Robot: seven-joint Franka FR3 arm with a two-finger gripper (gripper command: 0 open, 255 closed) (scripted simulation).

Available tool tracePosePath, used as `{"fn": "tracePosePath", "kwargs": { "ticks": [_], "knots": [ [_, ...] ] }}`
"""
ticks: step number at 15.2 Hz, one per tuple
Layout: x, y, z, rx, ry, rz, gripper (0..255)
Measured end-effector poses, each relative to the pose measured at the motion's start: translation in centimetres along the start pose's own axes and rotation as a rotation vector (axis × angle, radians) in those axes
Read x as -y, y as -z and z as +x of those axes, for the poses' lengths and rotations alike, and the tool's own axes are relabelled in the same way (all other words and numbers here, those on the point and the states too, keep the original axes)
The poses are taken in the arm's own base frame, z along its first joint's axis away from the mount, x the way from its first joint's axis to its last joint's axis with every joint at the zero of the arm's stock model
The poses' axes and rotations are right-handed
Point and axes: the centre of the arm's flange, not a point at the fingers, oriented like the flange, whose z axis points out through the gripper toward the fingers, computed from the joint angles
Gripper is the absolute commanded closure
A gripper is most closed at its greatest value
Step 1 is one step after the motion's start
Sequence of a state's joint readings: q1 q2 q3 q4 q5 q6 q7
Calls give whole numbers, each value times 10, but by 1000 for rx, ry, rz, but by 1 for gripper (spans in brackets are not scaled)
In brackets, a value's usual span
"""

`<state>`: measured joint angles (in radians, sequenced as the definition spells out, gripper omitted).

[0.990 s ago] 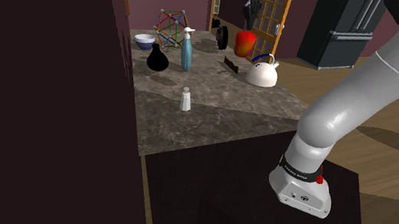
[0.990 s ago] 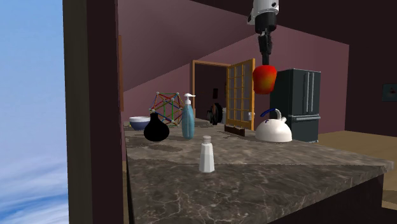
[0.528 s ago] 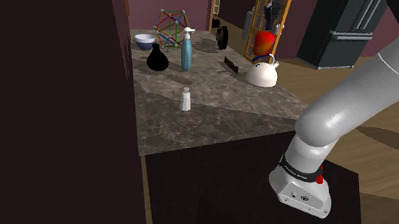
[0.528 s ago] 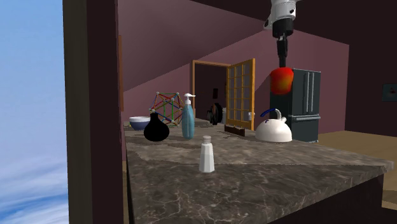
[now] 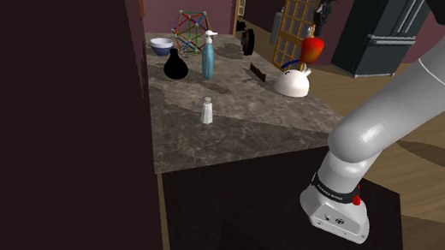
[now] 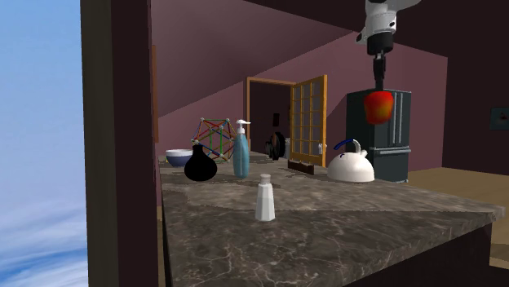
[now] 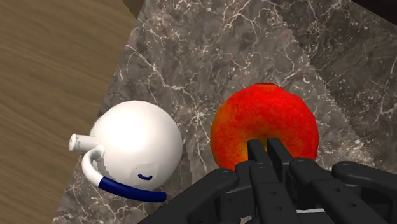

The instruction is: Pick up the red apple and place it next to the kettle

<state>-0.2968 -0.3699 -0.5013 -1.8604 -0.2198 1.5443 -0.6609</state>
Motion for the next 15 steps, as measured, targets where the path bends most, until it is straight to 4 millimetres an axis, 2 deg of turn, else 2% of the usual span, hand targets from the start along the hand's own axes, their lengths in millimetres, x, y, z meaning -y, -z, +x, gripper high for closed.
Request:
{"fn": "tracePosePath", "kwargs": {
  "ticks": [15],
  "knots": [
    [-1,-77,0,1,1,0,255]
  ]
}}
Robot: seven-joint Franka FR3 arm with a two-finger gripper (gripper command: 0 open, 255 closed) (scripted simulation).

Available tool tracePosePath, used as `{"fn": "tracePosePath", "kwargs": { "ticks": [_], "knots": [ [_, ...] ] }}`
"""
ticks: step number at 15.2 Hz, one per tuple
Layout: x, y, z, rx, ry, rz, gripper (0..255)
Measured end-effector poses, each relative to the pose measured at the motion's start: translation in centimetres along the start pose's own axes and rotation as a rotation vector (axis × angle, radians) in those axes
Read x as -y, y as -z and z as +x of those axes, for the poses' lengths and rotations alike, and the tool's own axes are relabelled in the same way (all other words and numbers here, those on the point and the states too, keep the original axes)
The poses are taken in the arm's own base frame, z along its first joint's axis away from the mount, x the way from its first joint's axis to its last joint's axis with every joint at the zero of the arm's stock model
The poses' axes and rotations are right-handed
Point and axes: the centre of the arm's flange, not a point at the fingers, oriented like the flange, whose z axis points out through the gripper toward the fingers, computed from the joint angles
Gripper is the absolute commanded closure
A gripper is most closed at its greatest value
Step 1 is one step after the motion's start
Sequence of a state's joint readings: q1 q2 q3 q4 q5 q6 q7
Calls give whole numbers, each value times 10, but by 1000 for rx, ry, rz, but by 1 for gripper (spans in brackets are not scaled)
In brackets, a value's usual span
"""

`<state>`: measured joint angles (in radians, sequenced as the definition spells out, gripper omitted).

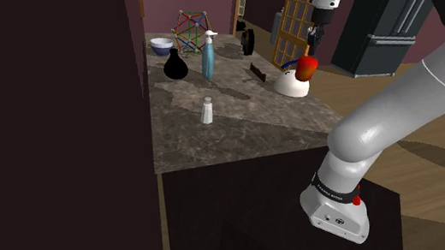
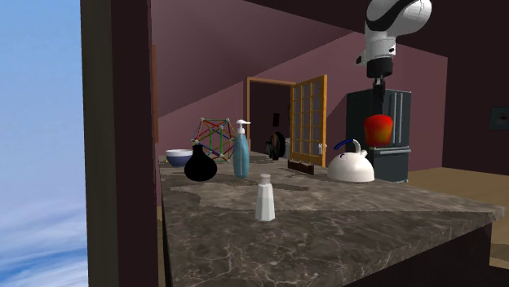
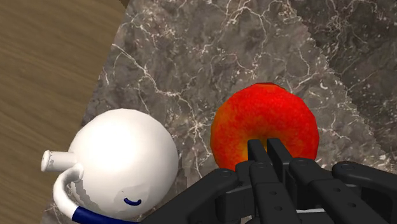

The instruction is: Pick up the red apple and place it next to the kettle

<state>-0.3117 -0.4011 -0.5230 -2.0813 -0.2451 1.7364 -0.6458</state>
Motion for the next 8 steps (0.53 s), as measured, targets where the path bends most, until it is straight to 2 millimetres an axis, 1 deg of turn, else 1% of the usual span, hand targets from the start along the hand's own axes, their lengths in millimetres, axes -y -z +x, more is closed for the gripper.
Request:
{"fn": "tracePosePath", "kwargs": {
  "ticks": [8],
  "knots": [
    [2,-42,2,0,0,0,255]
  ]
}}
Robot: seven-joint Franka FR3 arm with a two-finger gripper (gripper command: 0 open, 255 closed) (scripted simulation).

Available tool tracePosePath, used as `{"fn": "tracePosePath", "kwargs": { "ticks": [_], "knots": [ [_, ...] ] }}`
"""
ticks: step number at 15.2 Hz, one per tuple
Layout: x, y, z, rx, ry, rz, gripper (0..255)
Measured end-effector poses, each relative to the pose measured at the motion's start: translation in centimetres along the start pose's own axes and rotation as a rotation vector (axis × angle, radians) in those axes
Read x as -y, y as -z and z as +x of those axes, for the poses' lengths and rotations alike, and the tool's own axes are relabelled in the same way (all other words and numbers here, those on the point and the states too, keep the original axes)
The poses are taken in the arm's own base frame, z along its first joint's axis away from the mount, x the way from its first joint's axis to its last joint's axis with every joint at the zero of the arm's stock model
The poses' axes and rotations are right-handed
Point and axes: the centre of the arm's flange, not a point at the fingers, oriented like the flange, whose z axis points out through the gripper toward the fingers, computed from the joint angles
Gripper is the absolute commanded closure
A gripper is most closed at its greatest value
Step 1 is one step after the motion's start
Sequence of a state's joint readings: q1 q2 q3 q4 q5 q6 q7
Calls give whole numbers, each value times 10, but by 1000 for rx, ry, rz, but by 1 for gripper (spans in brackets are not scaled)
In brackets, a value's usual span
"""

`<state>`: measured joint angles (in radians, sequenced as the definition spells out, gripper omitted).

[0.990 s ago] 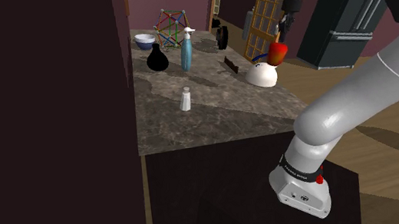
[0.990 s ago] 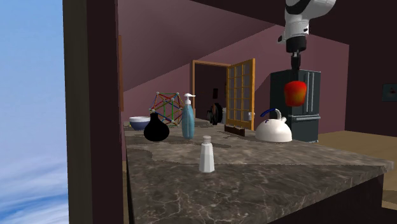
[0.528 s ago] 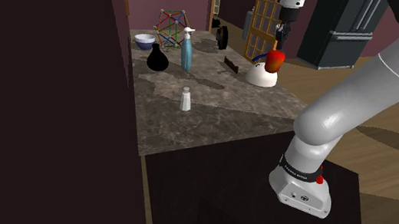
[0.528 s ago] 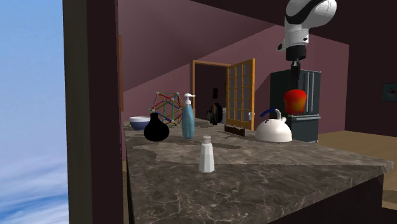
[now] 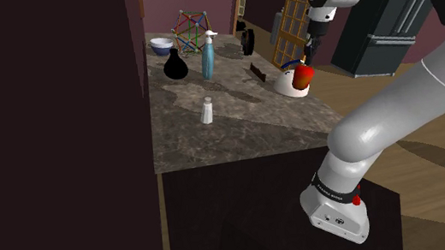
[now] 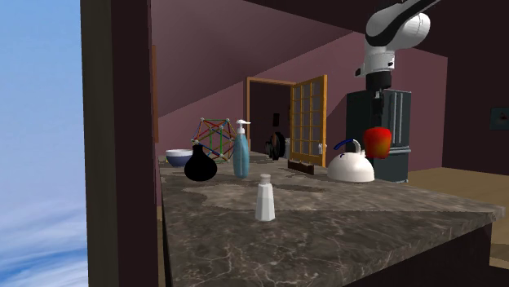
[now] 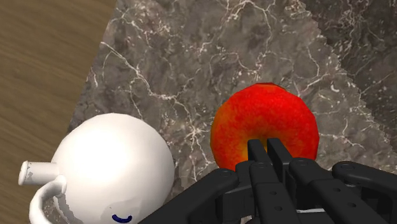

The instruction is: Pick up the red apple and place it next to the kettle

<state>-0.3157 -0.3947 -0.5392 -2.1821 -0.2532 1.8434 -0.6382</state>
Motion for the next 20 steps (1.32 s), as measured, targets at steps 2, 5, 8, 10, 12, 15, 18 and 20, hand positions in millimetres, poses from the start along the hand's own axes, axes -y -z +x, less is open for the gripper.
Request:
{"fn": "tracePosePath", "kwargs": {
  "ticks": [2,5,8,10,12,15,18,20],
  "knots": [
    [1,-11,-1,0,0,0,255],
    [1,-28,-2,0,0,0,255],
    [2,-43,-1,0,0,0,255],
    [3,-53,-1,0,0,0,255],
    [3,-63,1,0,0,0,255],
    [3,-79,1,0,0,0,255],
    [4,-96,1,0,0,0,255],
    [4,-107,2,0,0,0,255]
  ]
}}
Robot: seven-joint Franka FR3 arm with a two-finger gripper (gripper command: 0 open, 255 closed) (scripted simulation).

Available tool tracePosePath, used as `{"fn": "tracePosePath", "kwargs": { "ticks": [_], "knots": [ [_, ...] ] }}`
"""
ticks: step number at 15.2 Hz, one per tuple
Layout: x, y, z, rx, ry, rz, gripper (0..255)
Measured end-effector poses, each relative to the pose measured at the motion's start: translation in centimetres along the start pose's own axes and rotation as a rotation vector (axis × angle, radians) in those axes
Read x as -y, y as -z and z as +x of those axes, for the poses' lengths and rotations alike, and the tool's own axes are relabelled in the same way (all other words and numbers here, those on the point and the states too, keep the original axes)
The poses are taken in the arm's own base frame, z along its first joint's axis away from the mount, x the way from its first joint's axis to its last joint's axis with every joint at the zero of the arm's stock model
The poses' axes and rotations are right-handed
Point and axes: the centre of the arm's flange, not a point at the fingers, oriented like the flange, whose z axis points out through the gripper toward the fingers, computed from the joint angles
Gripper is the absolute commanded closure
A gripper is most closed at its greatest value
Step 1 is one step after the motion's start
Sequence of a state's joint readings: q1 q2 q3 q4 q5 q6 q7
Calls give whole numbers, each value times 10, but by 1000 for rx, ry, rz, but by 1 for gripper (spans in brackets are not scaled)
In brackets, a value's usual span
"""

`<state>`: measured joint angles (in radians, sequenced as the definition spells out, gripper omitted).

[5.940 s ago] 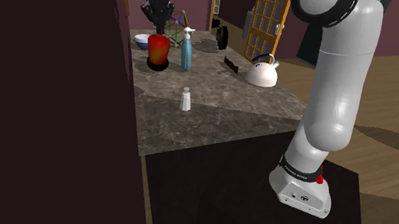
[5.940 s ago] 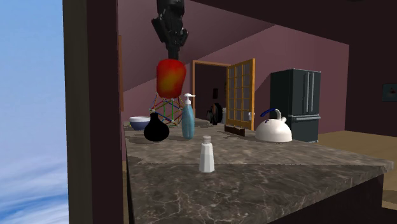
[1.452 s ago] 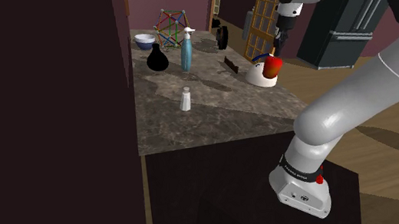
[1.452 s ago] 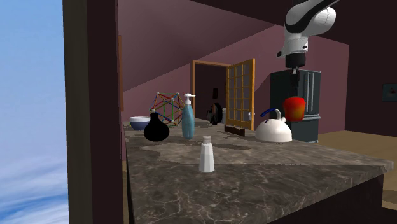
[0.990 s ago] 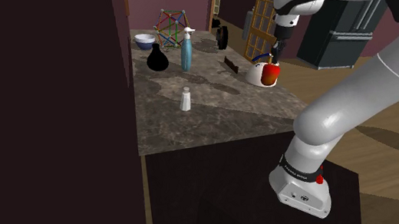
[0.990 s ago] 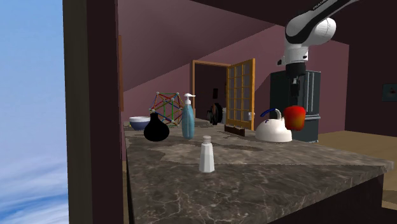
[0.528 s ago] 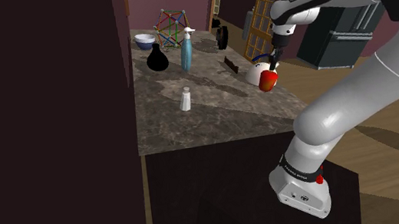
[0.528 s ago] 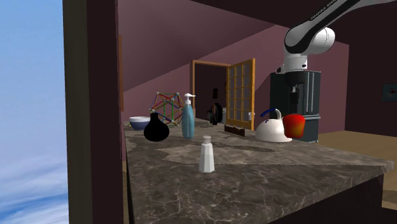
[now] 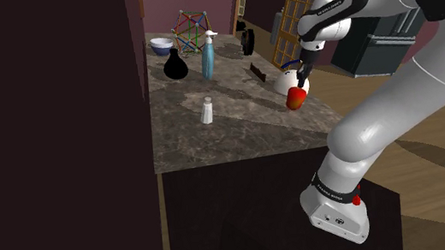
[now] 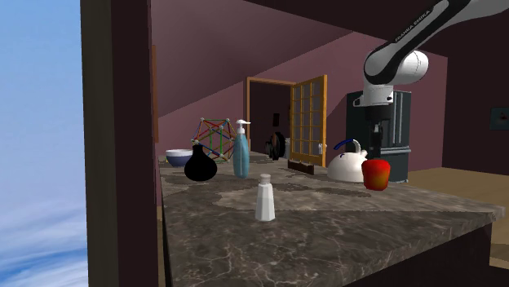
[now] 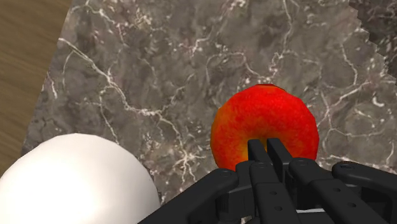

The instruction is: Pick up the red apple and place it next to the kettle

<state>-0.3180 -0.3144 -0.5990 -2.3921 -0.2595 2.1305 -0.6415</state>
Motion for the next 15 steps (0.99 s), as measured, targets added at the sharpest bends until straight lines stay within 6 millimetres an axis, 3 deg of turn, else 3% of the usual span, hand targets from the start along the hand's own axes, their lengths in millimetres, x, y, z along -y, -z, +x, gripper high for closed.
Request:
{"fn": "tracePosePath", "kwargs": {
  "ticks": [7,8,14,15],
  "knots": [
    [1,-6,-1,-1,0,0,255],
    [1,-7,-1,-1,0,0,0],
    [1,-6,-1,-1,0,0,0],
    [2,1,-2,-1,0,-1,0]
  ]
}}
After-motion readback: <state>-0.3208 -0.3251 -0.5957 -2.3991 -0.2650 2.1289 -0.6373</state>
